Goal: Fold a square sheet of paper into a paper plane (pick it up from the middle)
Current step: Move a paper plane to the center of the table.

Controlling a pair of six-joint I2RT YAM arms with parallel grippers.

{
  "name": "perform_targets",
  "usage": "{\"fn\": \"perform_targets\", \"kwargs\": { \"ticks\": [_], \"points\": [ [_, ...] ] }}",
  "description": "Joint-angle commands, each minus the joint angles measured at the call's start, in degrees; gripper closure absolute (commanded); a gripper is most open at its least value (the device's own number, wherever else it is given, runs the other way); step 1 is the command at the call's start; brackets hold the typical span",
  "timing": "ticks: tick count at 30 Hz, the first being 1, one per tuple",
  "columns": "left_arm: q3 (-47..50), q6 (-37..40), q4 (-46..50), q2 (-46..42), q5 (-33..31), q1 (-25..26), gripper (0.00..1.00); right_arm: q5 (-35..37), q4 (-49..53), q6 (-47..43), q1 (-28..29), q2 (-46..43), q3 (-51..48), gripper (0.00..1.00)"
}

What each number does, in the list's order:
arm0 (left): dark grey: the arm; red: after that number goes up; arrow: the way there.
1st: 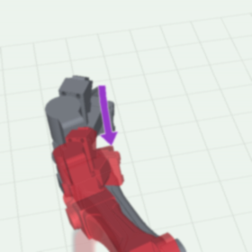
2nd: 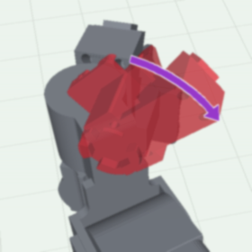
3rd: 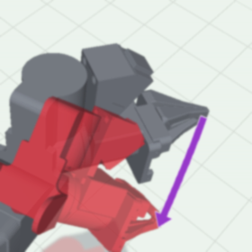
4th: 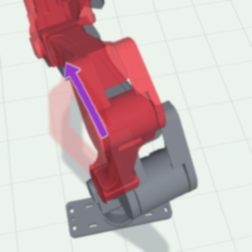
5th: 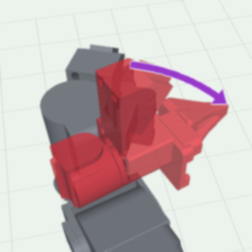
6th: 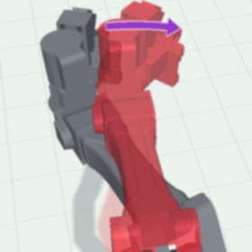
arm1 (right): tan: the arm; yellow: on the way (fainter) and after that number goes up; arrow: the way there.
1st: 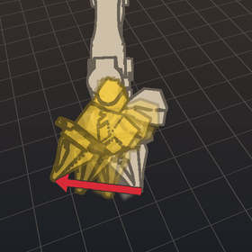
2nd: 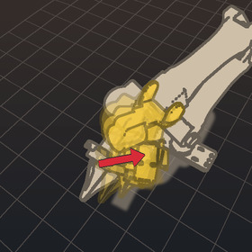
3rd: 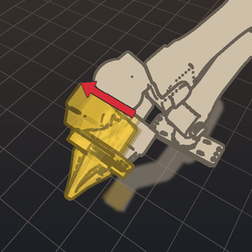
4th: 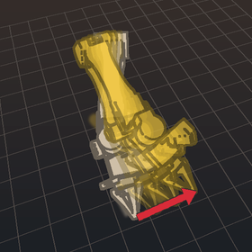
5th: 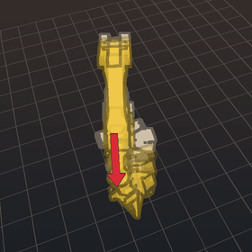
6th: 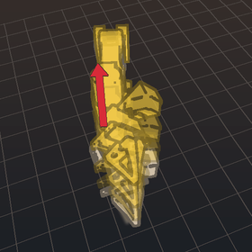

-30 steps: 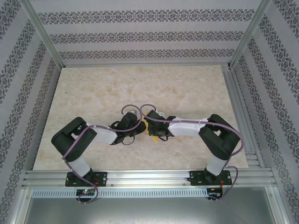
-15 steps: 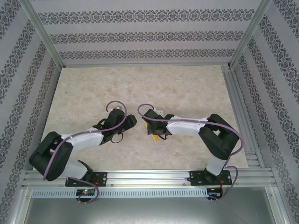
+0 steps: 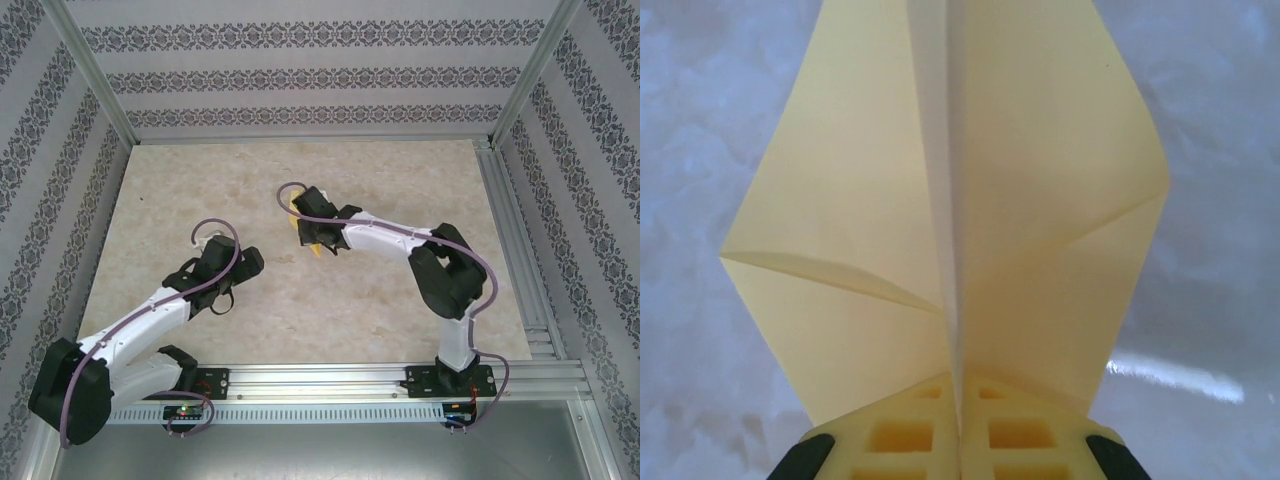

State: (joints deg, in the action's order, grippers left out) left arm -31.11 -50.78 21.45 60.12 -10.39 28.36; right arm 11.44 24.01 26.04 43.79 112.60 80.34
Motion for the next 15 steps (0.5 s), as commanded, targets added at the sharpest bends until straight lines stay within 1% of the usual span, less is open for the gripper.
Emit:
{"fn": "perform_targets", "kwargs": {
  "ticks": [1,6,9,11,15],
  "points": [
    [0.65,2.3,5.44,-2.18,-2.07,-0.93,0.01,-1.56,0.25,-4.36,-0.51,4.21,5.07,0.93],
    [1.23,2.79,5.53,-2.99,-2.09,-1.1,0.0,-1.7,1.63,-4.87,-0.98,10.21,10.67,0.93],
    [1.23,2.88,5.46,-2.75,-2.0,-1.11,0.0,-0.6,2.87,-4.69,-1.07,12.84,12.86,0.92],
    [1.23,3.03,5.48,-2.7,-2.0,-1.11,0.0,0.24,5.23,-3.93,-1.29,14.66,14.84,0.91],
    [1.23,3.11,5.44,-2.69,-2.22,-1.2,0.0,0.62,6.83,-3.12,-1.49,16.99,16.3,0.88]
  ]
}}
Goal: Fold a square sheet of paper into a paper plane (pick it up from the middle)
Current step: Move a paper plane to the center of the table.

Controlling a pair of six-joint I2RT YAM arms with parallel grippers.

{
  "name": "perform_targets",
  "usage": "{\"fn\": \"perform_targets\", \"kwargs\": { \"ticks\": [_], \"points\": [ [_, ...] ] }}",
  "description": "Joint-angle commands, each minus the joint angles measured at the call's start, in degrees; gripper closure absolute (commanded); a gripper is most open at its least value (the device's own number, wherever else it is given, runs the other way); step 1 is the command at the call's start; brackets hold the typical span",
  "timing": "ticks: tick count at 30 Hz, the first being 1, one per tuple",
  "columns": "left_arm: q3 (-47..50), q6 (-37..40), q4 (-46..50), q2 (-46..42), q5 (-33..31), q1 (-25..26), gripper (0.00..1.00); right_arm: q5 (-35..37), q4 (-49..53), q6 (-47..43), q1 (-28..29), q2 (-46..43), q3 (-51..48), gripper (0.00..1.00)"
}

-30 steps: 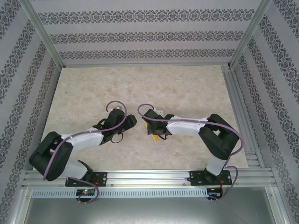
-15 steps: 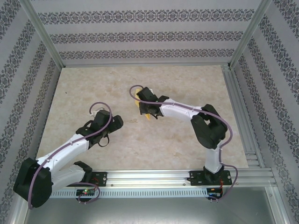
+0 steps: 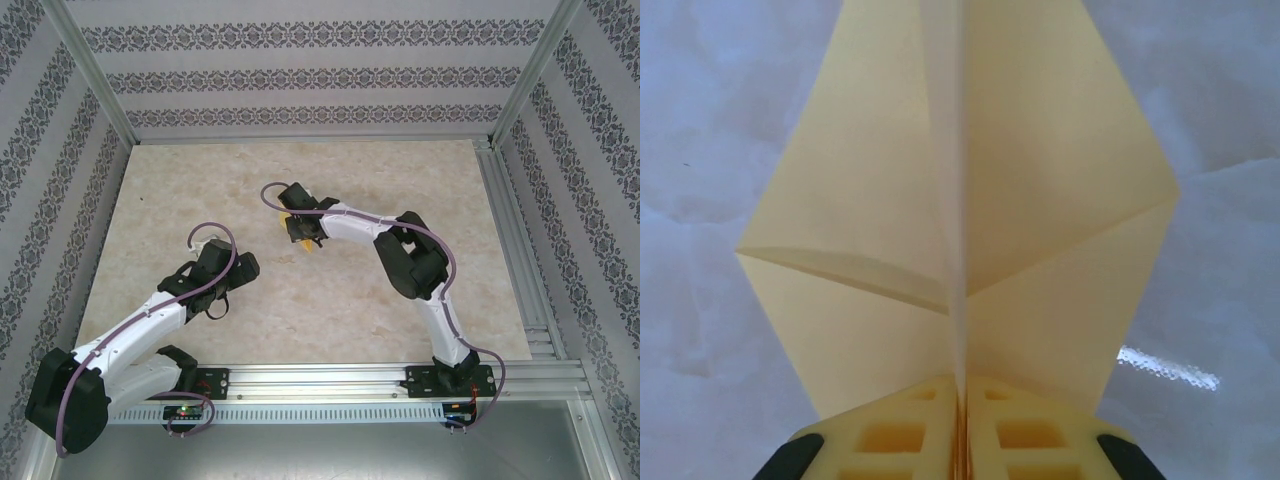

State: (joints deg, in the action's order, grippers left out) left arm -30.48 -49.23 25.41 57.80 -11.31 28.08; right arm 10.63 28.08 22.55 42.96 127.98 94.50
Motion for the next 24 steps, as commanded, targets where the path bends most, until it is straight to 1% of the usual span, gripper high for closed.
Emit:
{"fn": "perform_targets", "kwargs": {
  "ticks": [1,4,9,14,17,20,24],
  "points": [
    [0.6,1.58,1.49,-0.24,-1.26,-0.91,0.0,1.48,3.04,0.39,-0.68,2.08,2.38,0.87],
    [0.6,1.55,1.4,-0.1,-1.25,-0.92,0.0,1.54,3.64,0.35,-0.44,3.12,3.26,0.83],
    [0.68,1.46,1.48,-0.19,-1.26,-1.0,0.0,2.62,4.6,0.0,-0.02,4.11,4.38,0.83],
    [0.59,1.5,1.56,-0.19,-1.18,-1.09,0.0,3.17,5.3,0.39,0.07,5.16,4.86,0.89],
    [0.37,1.6,1.74,-0.19,-1.21,-1.09,0.0,3.08,5.58,0.3,0.11,5.62,4.99,0.9],
    [0.08,1.74,2.08,-0.15,-1.2,-1.13,0.0,2.47,5.85,0.22,0.28,4.87,5.38,0.86],
    [-0.81,2.03,2.6,-0.17,-1.47,-1.18,0.0,2.7,6.88,-0.3,0.44,0.27,6.23,0.75]
  ]
}}
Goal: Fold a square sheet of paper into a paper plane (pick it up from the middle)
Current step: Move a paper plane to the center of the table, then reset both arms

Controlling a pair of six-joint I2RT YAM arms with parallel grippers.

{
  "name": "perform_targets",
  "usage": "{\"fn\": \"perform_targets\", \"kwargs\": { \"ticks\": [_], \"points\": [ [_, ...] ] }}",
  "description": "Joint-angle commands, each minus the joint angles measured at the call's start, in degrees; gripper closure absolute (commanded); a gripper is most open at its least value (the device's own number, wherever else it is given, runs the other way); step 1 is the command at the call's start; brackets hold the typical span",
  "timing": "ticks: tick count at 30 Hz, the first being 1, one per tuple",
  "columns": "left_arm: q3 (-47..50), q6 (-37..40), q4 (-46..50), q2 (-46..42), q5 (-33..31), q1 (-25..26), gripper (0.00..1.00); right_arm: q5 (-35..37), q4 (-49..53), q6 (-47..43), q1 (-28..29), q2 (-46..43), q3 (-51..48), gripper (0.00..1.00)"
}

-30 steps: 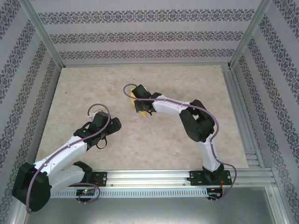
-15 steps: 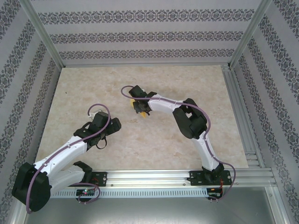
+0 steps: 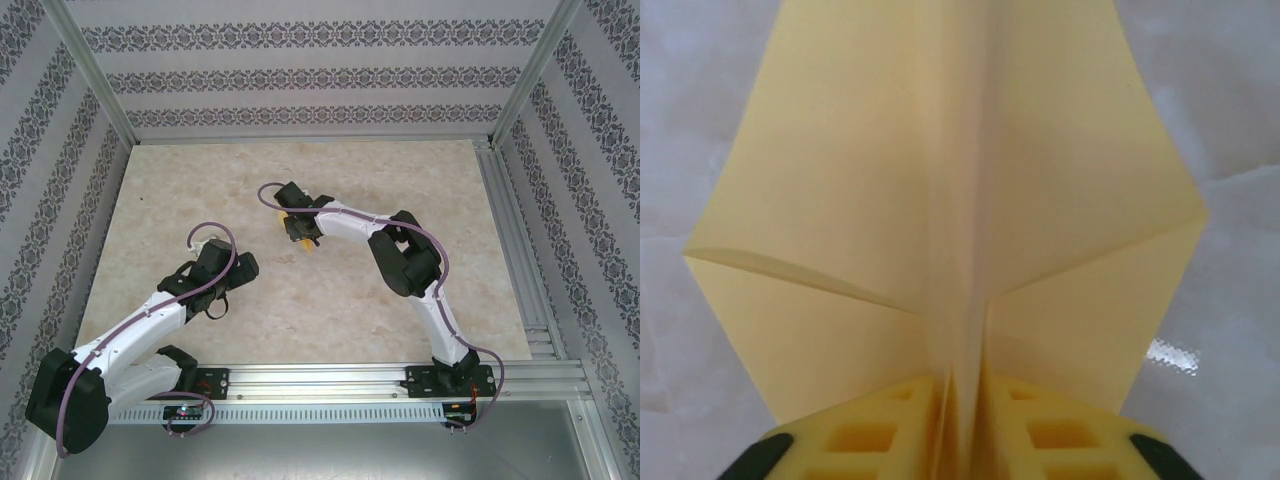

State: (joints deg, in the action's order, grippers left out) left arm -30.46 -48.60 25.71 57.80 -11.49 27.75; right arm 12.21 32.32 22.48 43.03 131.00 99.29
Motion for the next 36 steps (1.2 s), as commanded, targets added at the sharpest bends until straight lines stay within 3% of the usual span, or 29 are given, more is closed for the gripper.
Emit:
{"fn": "perform_targets", "kwargs": {
  "ticks": [1,5,10,16,21,25,30,33,36],
  "points": [
    [-1.17,1.53,2.45,-0.14,-1.34,-0.85,0.0,1.22,2.83,-0.48,0.28,-4.29,1.66,0.73],
    [-3.16,2.48,3.51,-0.15,-2.29,-0.99,0.0,2.16,3.52,-1.12,0.18,-12.11,1.36,0.61],
    [-6.96,4.4,5.6,-0.14,-4.53,-1.79,0.0,5.06,0.46,-1.35,-0.7,-23.94,-5.04,0.39],
    [-11.95,7.94,7.08,-0.19,-9.1,-4.19,0.0,13.12,-6.65,-1.44,-4.7,-41.11,-19.47,0.21],
    [-12.66,12.8,2.98,-1.61,-15.62,-7.84,0.0,18.42,-17.91,-3.55,-11.76,-57.99,-37.2,0.03],
    [-9.12,17.38,-4.65,-2.52,-19.79,-11.46,0.0,22.02,-22.94,-5.61,-18.77,-66.71,-48.14,0.02],
    [-5.21,23.98,-11.55,-0.68,-22.26,-16.45,0.0,25.95,-29.24,-7.09,-27.88,-71.3,-60.26,0.02],
    [-2.83,29.03,-16.29,0.91,-20.06,-19.16,0.0,26.52,-38.04,-8.37,-32.29,-71.87,-68.21,0.02],
    [0.64,33.75,-23.94,2.98,-16.34,-21.0,0.0,22.2,-48.79,-13.8,-34.82,-69.76,-74.64,0.02]
  ]
}}
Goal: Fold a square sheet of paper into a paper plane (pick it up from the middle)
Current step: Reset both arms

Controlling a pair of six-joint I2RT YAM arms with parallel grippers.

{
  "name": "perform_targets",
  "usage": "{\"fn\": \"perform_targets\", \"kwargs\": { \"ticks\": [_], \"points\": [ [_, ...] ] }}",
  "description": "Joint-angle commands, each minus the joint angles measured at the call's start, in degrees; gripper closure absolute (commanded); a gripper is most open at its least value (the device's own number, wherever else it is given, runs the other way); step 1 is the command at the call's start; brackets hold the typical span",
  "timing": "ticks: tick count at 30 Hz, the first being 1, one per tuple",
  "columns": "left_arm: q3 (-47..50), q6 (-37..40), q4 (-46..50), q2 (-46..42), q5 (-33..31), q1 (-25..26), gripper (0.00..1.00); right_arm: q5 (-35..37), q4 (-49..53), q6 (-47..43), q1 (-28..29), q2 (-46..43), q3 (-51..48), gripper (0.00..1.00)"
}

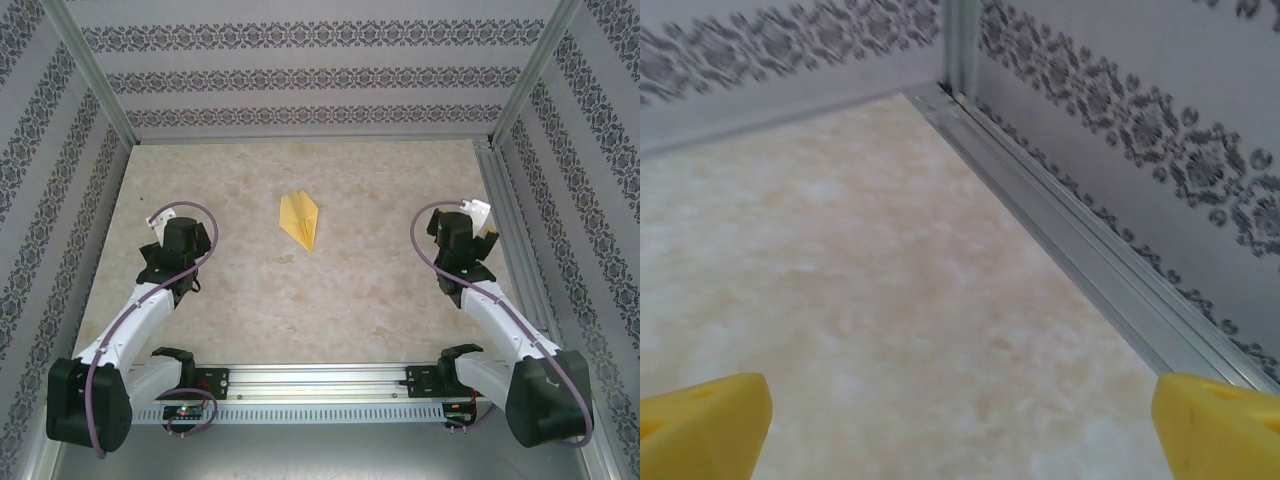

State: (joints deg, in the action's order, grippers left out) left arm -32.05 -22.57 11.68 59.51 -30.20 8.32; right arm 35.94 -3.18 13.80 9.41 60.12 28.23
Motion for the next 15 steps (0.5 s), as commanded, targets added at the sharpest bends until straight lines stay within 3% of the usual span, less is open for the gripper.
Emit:
{"fn": "perform_targets", "kwargs": {
  "ticks": [1,6,15],
  "points": [
    [2.93,8.5,-12.14,2.14,4.31,-2.41,0.0,-2.64,-15.54,-5.93,-1.86,2.39,-4.48,0.02],
    [6.55,14.1,-24.69,5.48,13.08,-4.31,0.0,-5.37,-29.54,-9.51,-2.68,10.12,-7.98,0.02],
    [11.0,21.13,-44.59,11.2,24.56,-5.22,0.0,-13.26,-35.87,-13.89,-3.51,14.5,-6.96,0.02]
  ]
}}
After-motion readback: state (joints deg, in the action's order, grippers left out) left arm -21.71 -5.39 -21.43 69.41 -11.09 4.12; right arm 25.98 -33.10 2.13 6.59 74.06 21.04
